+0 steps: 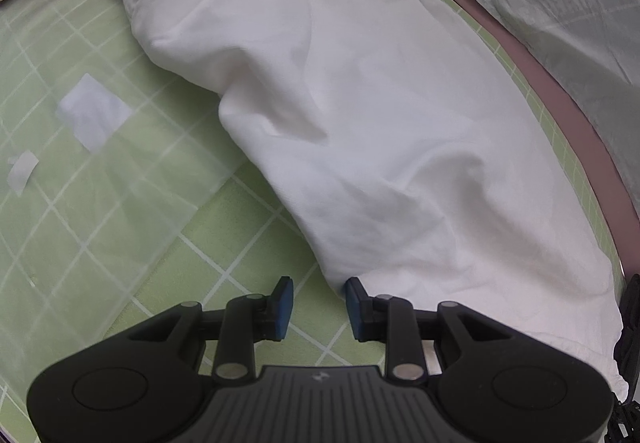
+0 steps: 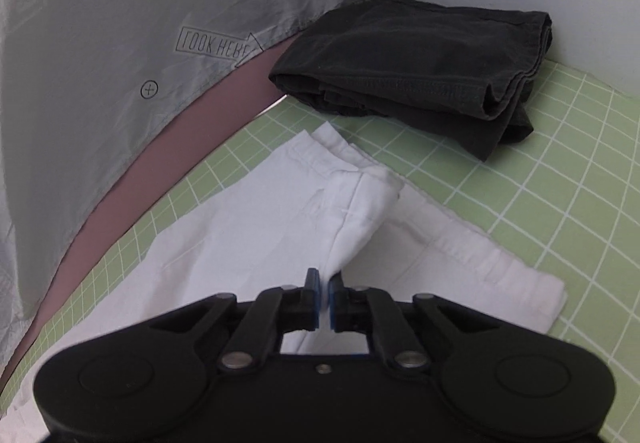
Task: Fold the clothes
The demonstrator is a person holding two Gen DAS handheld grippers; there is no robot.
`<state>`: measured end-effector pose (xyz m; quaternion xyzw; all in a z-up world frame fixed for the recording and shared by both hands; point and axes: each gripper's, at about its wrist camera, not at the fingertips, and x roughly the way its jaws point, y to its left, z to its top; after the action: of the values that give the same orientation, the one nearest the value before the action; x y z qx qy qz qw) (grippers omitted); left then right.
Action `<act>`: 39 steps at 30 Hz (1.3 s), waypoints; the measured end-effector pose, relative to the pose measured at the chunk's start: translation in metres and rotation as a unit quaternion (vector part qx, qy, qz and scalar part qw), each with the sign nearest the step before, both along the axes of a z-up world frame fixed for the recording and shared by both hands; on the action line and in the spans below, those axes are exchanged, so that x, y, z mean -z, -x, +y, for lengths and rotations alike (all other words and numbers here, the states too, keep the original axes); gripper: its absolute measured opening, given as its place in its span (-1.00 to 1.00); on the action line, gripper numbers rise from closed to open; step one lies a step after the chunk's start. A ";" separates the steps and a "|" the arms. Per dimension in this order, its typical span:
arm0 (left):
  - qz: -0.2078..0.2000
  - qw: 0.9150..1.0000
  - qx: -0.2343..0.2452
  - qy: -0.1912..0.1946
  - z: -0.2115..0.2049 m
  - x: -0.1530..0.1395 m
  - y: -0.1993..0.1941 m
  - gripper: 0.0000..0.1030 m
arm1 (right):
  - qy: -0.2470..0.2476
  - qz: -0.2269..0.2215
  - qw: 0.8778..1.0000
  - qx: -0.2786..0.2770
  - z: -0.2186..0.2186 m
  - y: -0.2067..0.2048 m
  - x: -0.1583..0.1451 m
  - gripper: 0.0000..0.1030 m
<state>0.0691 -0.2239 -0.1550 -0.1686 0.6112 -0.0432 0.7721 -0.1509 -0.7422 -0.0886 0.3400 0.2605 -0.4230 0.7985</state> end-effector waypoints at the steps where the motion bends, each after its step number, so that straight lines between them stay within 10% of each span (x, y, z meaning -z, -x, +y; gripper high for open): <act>1: 0.000 1.000 0.001 -0.002 -0.001 0.001 0.001 -0.40 | 0.008 0.019 1.000 -0.004 0.000 0.001 0.002 -0.90; 12: -0.011 1.000 0.019 -0.019 -0.011 -0.006 0.002 -0.39 | 0.133 0.168 0.974 -0.076 0.060 -0.052 -0.003 0.50; 17: -0.026 0.999 0.022 -0.020 -0.011 -0.017 0.001 -0.39 | 0.109 0.202 0.969 -0.090 0.084 -0.108 0.012 0.64; 22: -0.042 0.999 0.025 -0.021 -0.010 -0.028 0.000 -0.39 | 0.143 0.308 0.932 -0.129 0.106 -0.140 0.040 0.56; 39: -0.081 0.994 0.061 -0.046 -0.025 -0.059 -0.005 -0.18 | 0.070 0.328 0.940 -0.058 0.106 -0.007 0.038 0.56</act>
<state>0.0744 -0.2488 -0.0965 -0.0910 0.5576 -0.0759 0.8216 -0.1441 -0.6357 -0.1270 0.1101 0.4972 -0.4812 0.7135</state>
